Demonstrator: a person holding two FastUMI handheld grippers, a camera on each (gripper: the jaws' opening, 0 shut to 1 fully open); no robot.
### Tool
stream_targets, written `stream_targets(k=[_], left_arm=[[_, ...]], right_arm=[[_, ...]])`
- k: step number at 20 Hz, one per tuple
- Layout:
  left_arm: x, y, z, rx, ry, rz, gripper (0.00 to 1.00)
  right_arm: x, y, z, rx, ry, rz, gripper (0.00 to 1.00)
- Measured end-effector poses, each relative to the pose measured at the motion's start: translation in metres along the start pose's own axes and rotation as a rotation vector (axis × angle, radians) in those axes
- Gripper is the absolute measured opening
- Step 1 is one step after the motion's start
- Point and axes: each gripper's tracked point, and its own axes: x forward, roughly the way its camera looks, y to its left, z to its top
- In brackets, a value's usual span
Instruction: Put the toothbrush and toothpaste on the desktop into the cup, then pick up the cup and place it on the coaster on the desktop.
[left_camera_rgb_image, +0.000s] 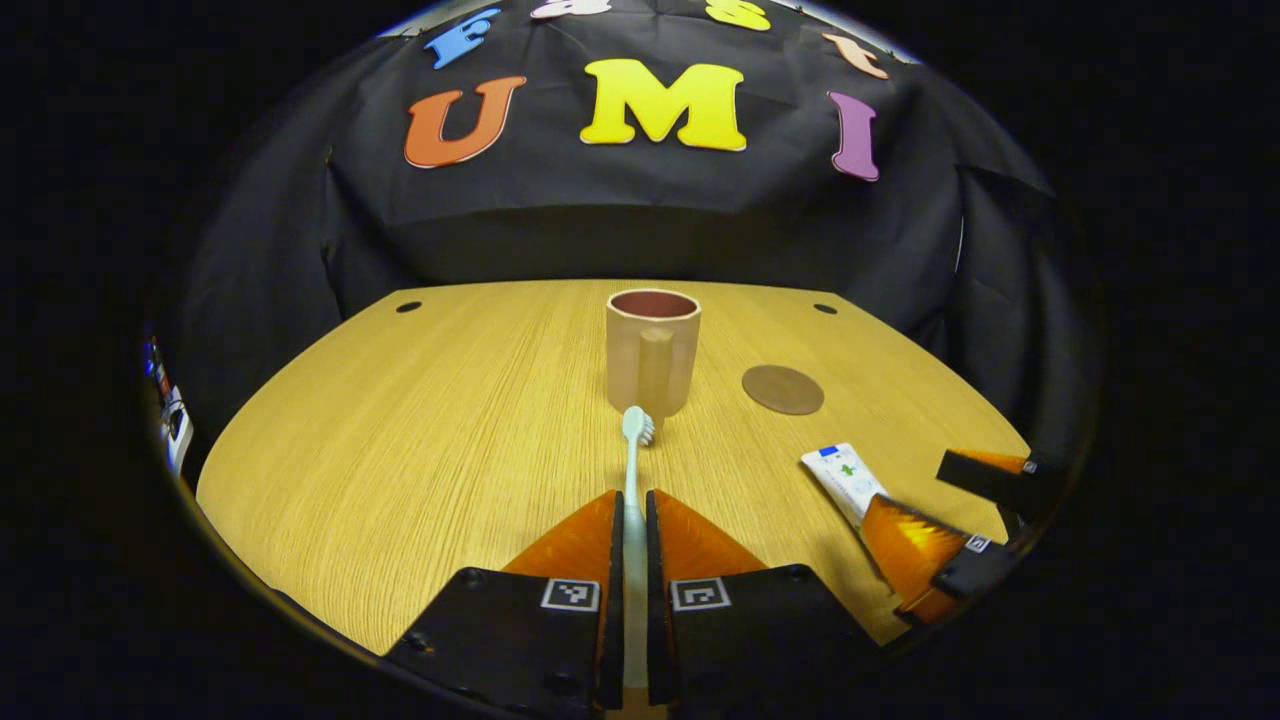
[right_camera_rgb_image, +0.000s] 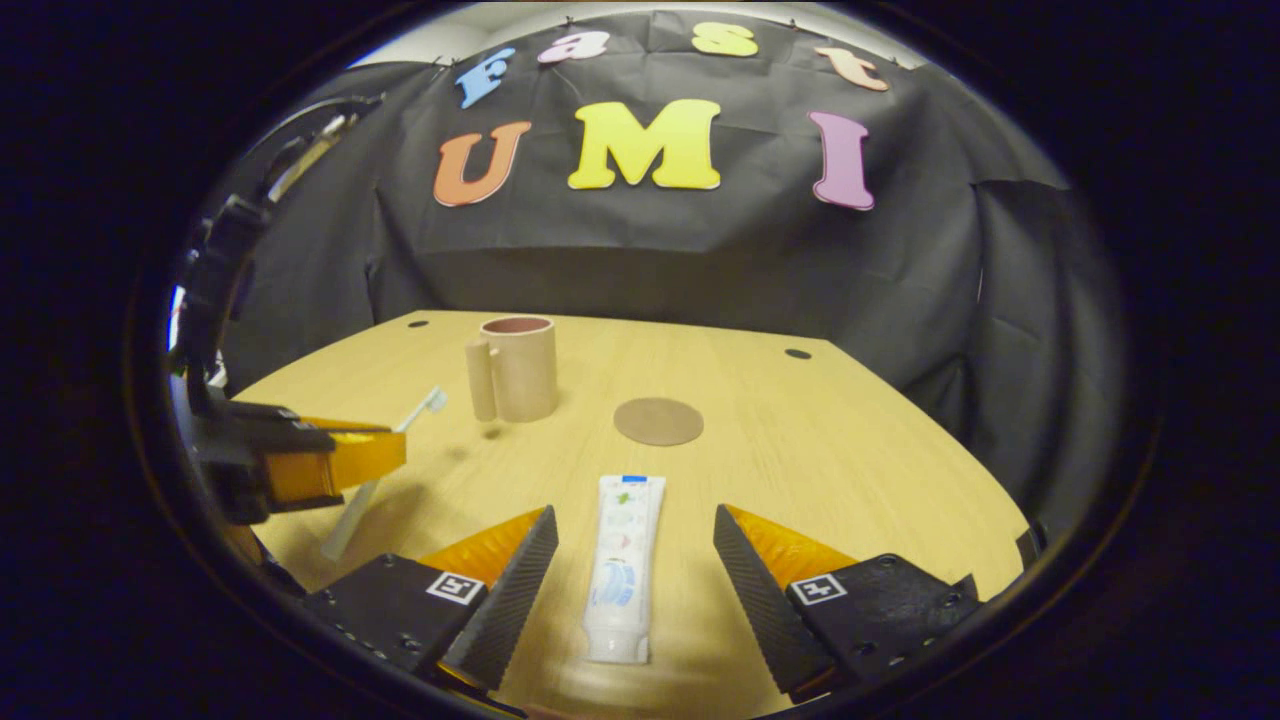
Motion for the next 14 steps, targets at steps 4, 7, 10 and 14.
stream_targets(k=[4, 7, 10, 14], left_arm=[[-0.017, 0.005, 0.035, 0.009, -0.171, 0.036, 0.12], [-0.030, 0.001, 0.055, 0.036, -0.267, 0.035, 0.12], [-0.040, -0.002, 0.064, 0.080, -0.315, 0.039, 0.12], [-0.042, -0.006, 0.066, 0.068, -0.331, 0.025, 0.12]], right_arm=[[0.009, 0.002, -0.011, -0.014, 0.032, 0.005, 0.96], [0.019, 0.004, -0.020, -0.010, 0.079, -0.001, 0.87], [0.020, 0.007, -0.024, -0.008, 0.113, 0.006, 0.79], [0.020, 0.011, -0.029, 0.073, 0.149, 0.055, 0.43]])
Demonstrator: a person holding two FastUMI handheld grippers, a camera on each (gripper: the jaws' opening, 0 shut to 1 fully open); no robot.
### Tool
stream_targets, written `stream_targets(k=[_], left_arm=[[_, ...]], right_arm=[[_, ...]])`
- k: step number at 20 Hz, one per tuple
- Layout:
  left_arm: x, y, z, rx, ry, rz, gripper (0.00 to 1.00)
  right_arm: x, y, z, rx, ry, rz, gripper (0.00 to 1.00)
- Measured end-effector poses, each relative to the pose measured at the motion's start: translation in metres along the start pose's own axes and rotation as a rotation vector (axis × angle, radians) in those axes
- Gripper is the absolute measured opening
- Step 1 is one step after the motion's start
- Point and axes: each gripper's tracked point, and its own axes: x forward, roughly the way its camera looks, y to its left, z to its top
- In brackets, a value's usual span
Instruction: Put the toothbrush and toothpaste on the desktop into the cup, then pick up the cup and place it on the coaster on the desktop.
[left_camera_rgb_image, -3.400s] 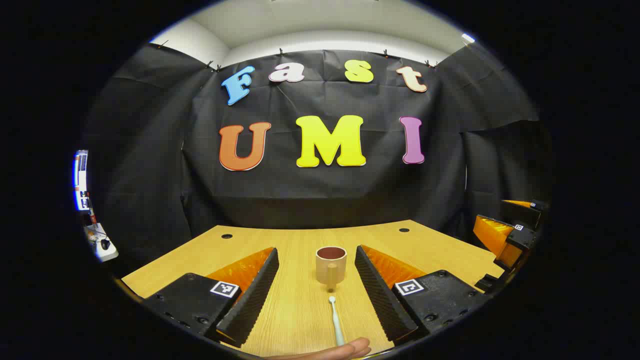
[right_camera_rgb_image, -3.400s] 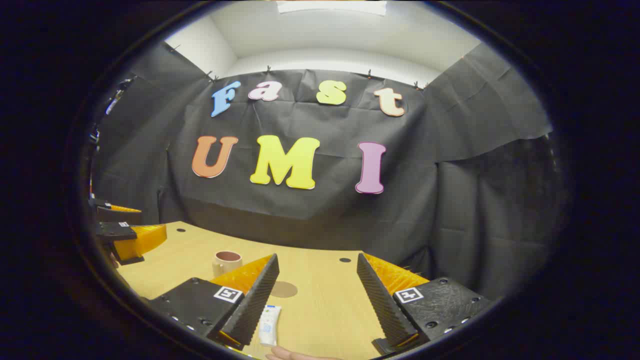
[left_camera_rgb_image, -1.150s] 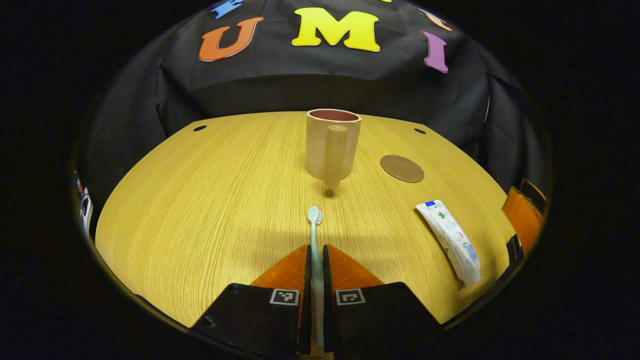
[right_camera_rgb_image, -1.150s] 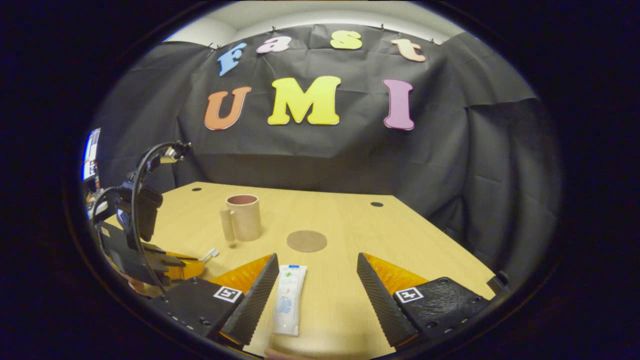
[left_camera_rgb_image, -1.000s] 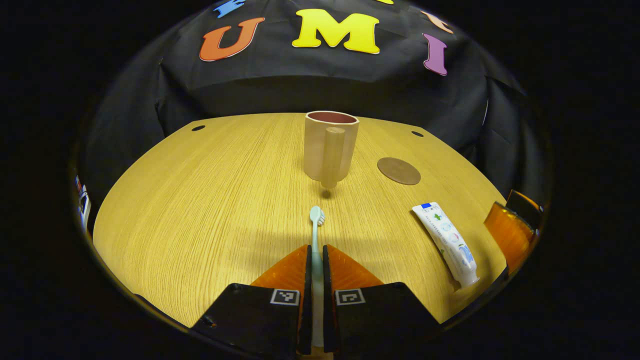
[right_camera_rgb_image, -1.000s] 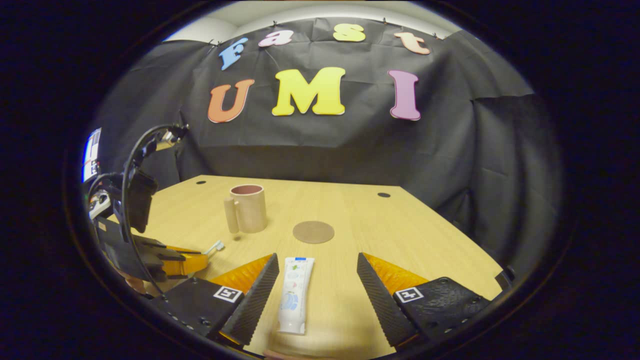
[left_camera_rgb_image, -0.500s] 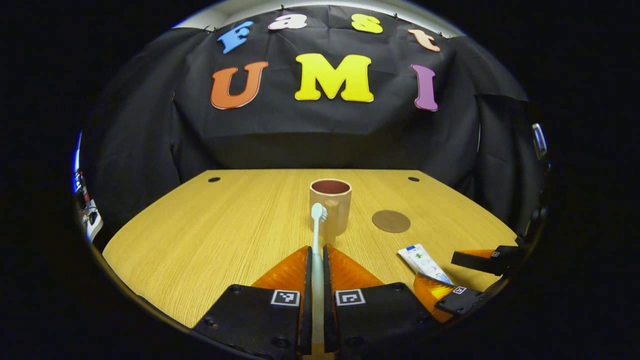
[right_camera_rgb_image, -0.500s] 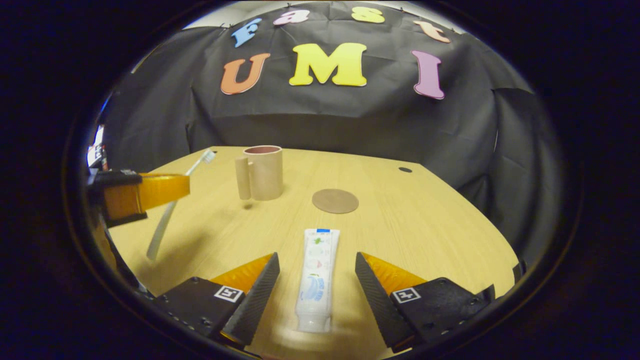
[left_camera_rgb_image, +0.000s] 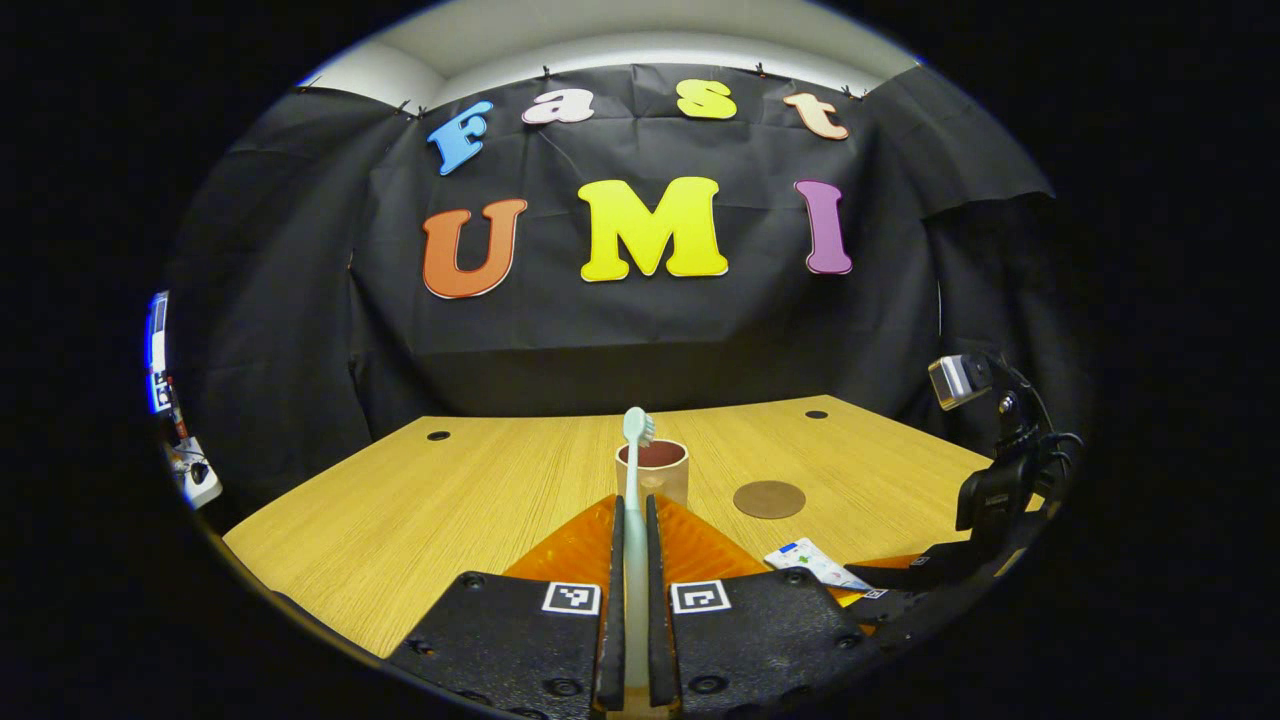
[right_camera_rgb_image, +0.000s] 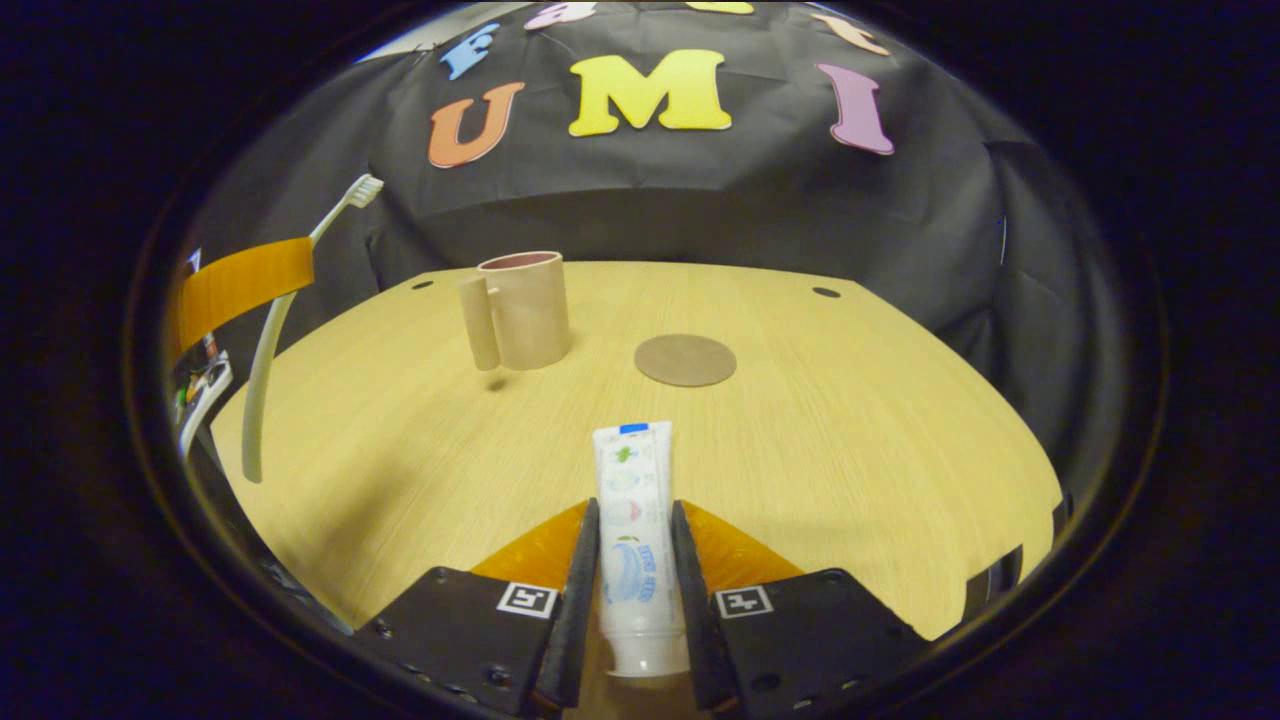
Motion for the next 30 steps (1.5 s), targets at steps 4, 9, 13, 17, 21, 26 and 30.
stream_targets(k=[4, 9, 13, 17, 21, 26, 30], left_arm=[[0.004, 0.004, 0.004, -0.021, -0.008, 0.012, 0.12], [0.019, 0.021, 0.031, -0.091, -0.057, 0.030, 0.12], [0.055, 0.023, 0.065, -0.113, -0.092, 0.029, 0.12], [0.098, 0.017, 0.092, -0.102, -0.099, 0.013, 0.12], [0.143, 0.011, 0.109, -0.140, -0.084, -0.014, 0.12], [0.188, 0.002, 0.103, -0.130, -0.057, -0.027, 0.12], [0.195, -0.005, 0.092, -0.166, -0.038, -0.049, 0.12]], right_arm=[[-0.003, 0.000, 0.004, 0.015, -0.017, 0.033, 0.31], [-0.034, 0.005, 0.057, 0.009, -0.172, 0.074, 0.31], [-0.059, 0.010, 0.125, -0.007, -0.320, 0.093, 0.31], [-0.059, 0.006, 0.191, -0.009, -0.437, 0.080, 0.31], [-0.053, -0.004, 0.228, 0.001, -0.538, 0.053, 0.31], [-0.033, -0.007, 0.206, 0.029, -0.528, 0.102, 0.31], [-0.026, -0.012, 0.202, 0.036, -0.524, 0.115, 0.30]])
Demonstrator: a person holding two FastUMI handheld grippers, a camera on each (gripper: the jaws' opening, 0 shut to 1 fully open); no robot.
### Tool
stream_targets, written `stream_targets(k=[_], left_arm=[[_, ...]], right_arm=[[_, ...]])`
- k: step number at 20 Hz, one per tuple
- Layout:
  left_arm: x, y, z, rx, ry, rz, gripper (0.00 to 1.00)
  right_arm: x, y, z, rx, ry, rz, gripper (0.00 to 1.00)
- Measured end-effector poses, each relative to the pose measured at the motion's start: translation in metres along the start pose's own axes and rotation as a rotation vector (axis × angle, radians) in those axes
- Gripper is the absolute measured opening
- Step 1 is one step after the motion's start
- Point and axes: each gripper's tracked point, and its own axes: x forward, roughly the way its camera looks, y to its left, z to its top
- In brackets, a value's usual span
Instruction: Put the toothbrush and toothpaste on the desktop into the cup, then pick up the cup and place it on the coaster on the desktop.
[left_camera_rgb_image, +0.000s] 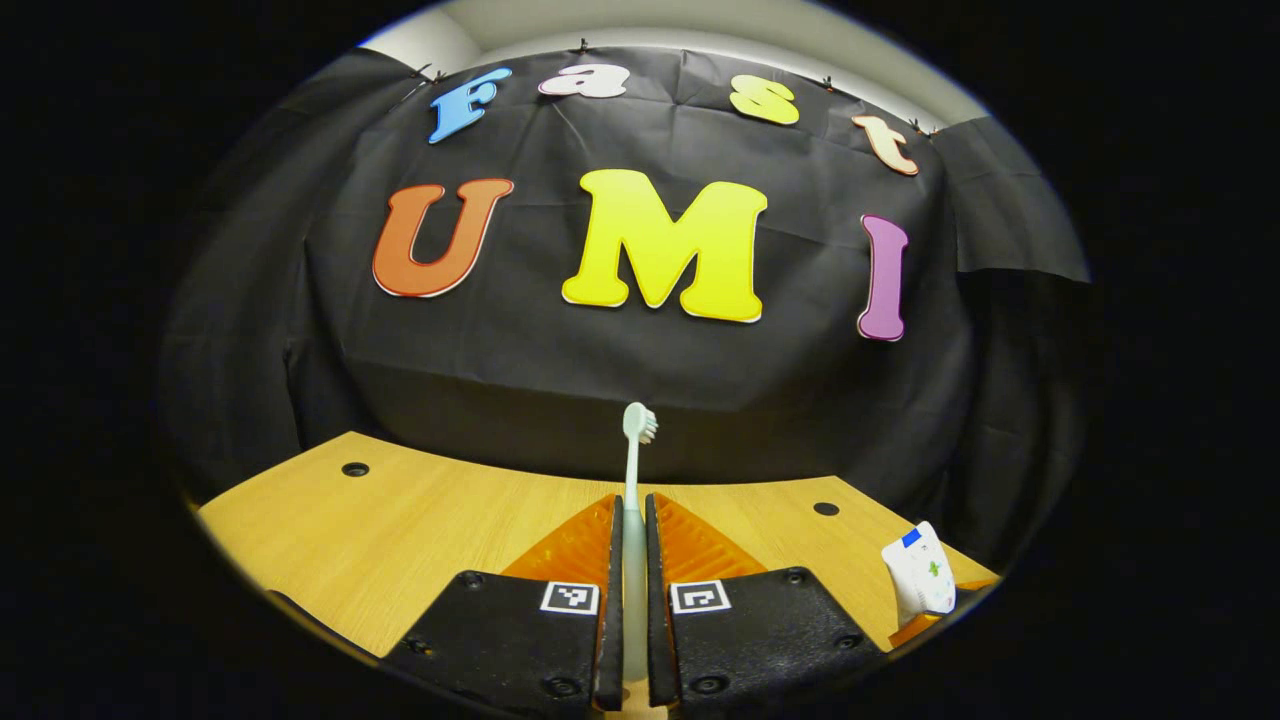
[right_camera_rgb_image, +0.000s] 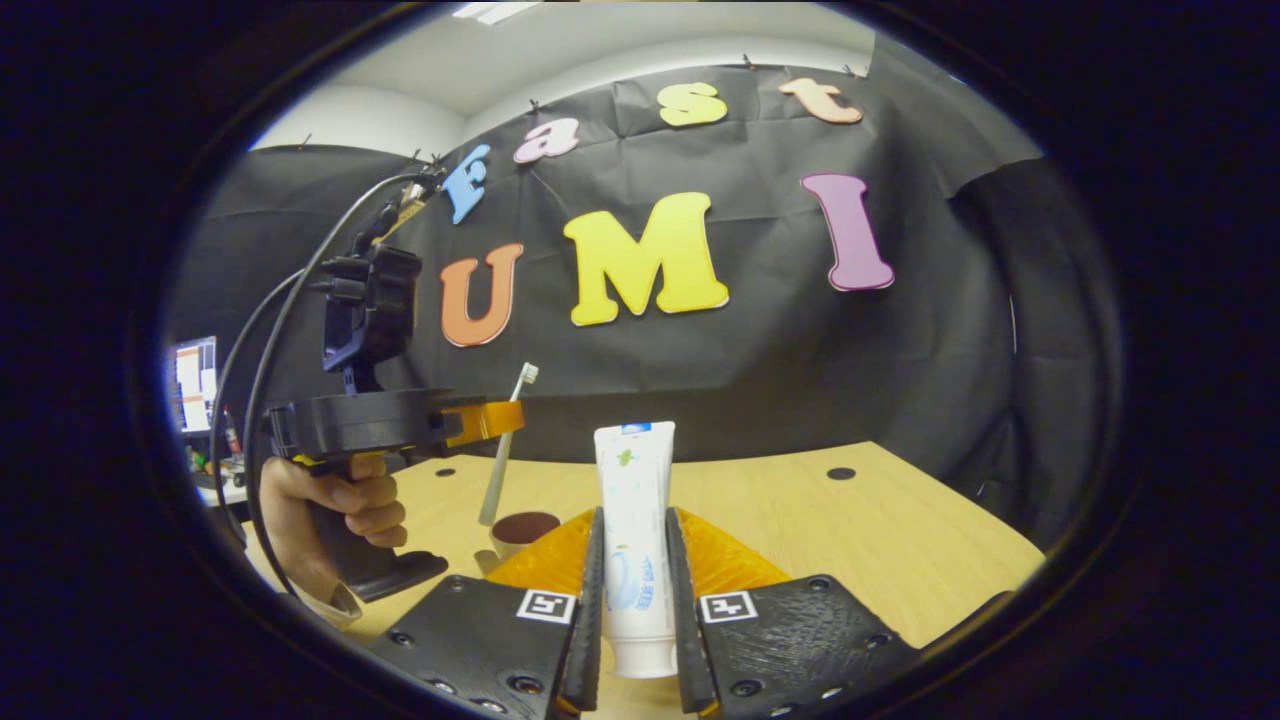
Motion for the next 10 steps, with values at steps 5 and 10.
stream_targets(k=[5, 10], left_arm=[[0.000, 0.001, 0.000, 0.048, -0.017, 0.007, 0.13], [-0.002, 0.003, -0.009, 0.052, 0.021, 0.018, 0.13]], right_arm=[[0.001, -0.002, -0.006, -0.008, -0.002, -0.007, 0.30], [-0.001, -0.004, -0.006, -0.016, -0.001, -0.020, 0.30]])
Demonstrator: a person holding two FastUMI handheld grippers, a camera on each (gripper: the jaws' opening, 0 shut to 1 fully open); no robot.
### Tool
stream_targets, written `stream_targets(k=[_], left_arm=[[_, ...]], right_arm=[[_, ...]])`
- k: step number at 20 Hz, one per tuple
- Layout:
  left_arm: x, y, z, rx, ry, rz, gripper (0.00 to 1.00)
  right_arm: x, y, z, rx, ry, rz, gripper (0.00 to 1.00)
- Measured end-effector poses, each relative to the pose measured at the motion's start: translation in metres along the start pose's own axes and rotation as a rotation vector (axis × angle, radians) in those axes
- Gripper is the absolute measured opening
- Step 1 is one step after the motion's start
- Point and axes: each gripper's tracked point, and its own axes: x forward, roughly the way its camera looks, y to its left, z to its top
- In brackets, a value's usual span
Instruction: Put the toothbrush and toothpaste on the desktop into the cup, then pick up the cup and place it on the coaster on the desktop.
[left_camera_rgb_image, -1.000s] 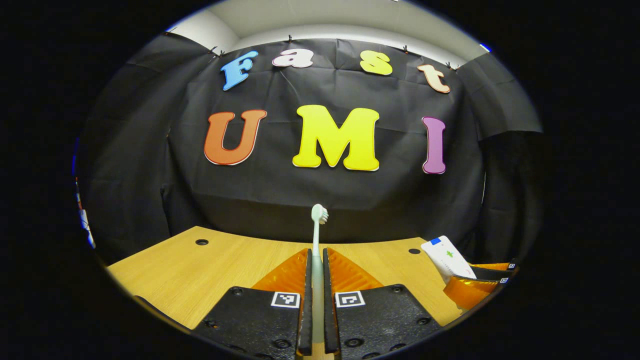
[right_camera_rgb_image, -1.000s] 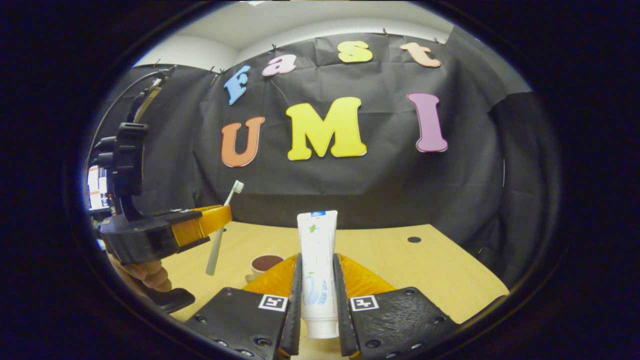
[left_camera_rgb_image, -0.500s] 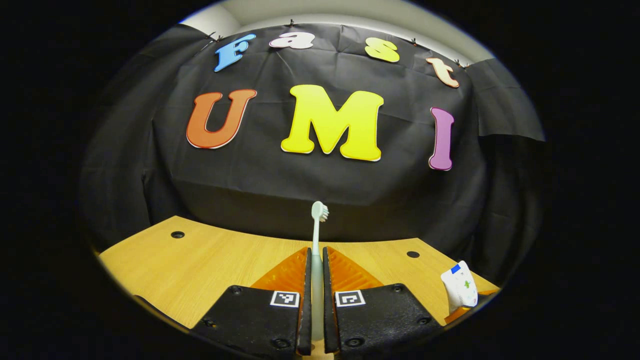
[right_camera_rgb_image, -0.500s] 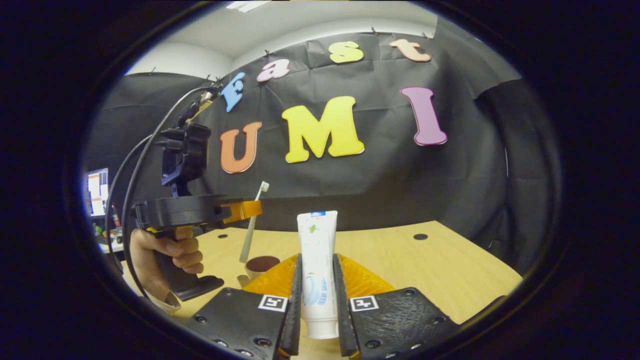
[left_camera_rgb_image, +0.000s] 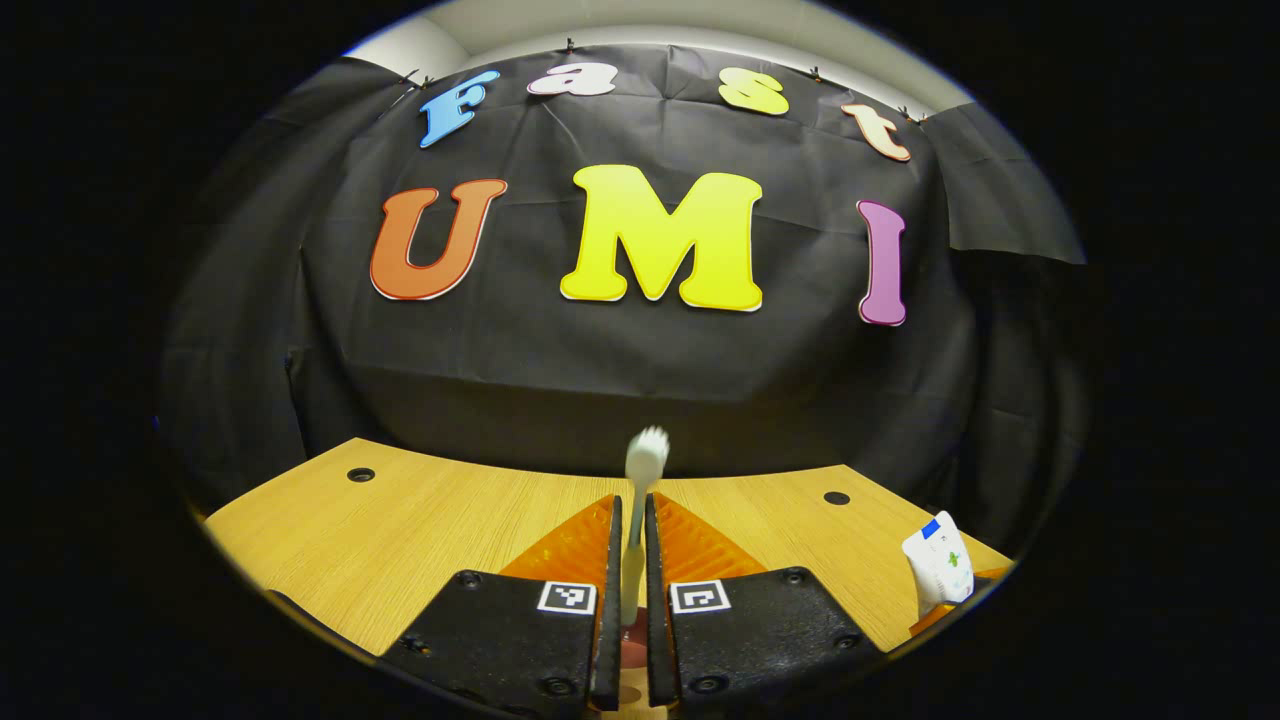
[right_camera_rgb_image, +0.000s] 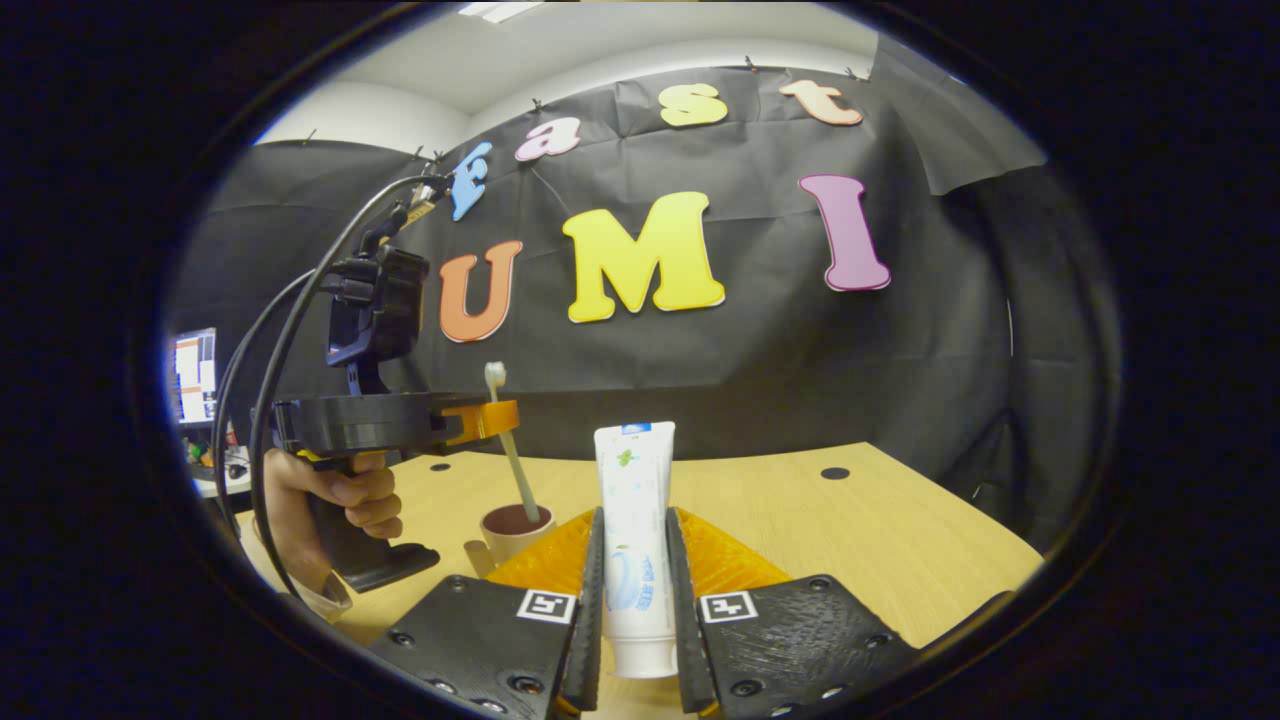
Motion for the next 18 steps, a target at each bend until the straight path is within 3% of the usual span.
stream_targets(k=[4, 8, 14, 18], left_arm=[[0.005, 0.001, -0.010, 0.025, 0.042, 0.003, 0.16], [-0.005, 0.009, -0.014, 0.065, 0.069, 0.029, 1.00], [-0.035, 0.035, -0.001, 0.071, 0.038, 0.048, 1.00], [-0.068, 0.066, -0.005, 0.074, 0.011, 0.078, 1.00]], right_arm=[[0.000, -0.001, 0.000, 0.000, -0.002, -0.010, 0.30], [-0.003, 0.001, 0.008, -0.007, -0.016, -0.013, 0.30], [0.016, 0.033, 0.040, -0.025, -0.061, 0.017, 0.30], [0.042, 0.064, 0.051, 0.043, -0.046, 0.074, 0.28]])
